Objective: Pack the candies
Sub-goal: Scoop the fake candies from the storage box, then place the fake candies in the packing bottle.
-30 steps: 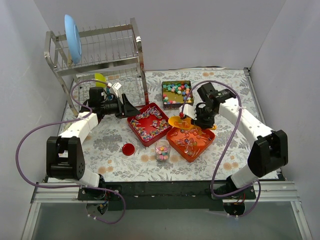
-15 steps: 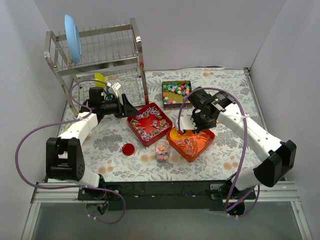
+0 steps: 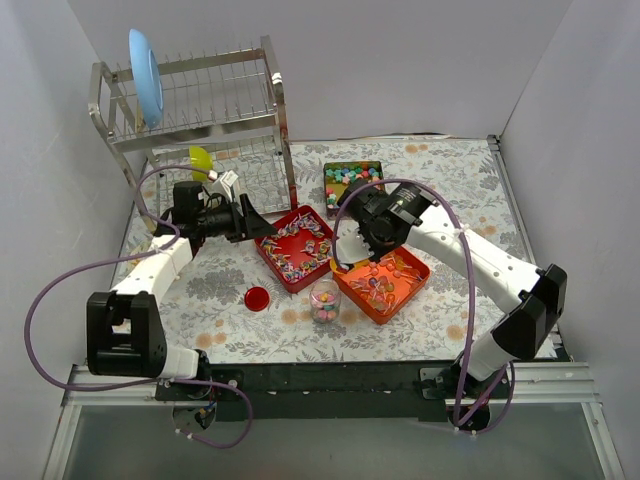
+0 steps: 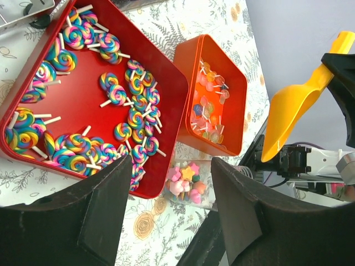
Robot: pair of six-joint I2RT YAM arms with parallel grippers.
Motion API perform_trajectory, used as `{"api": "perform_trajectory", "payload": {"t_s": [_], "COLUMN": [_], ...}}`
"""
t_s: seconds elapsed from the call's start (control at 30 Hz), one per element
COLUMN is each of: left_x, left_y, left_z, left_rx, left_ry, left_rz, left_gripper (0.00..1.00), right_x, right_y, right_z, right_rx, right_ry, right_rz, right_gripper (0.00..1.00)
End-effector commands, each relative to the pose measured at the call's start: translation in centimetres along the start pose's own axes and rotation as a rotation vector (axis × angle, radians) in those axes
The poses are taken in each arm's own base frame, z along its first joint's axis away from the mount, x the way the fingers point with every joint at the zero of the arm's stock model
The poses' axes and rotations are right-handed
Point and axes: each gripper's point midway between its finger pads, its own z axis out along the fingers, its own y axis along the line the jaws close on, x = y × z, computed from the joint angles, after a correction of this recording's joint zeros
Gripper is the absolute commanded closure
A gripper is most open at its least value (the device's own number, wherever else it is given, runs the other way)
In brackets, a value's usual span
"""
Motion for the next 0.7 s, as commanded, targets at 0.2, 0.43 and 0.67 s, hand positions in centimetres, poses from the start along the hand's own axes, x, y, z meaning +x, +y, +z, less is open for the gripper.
{"api": "perform_trajectory", "payload": {"t_s": [0.2, 0.43, 0.67], "left_x": [-0.5, -0.8, -0.9], "left_y": [-1.3, -1.3, -1.6], "left_z": [-1.3, -1.5, -1.7], "left_rx": [0.005, 0.006, 0.012], "left_ry": [-0.058, -0.078, -0.093], "left_rz": [0.057, 0.062, 0.068], "left_gripper": [0.41, 0.41, 0.41], "right_x": [-0.9, -1.3, -2.7], "right_y": [-2.2, -3.7, -4.2], "right_z": [-2.3, -3.2, -4.4], "right_rx": [0.094, 0.134, 0.179], "right_ry": [0.154, 0.231, 0.295], "right_rz": [-0.178, -0.225, -0.312], "right_gripper": [0.99, 0.99, 0.99]}}
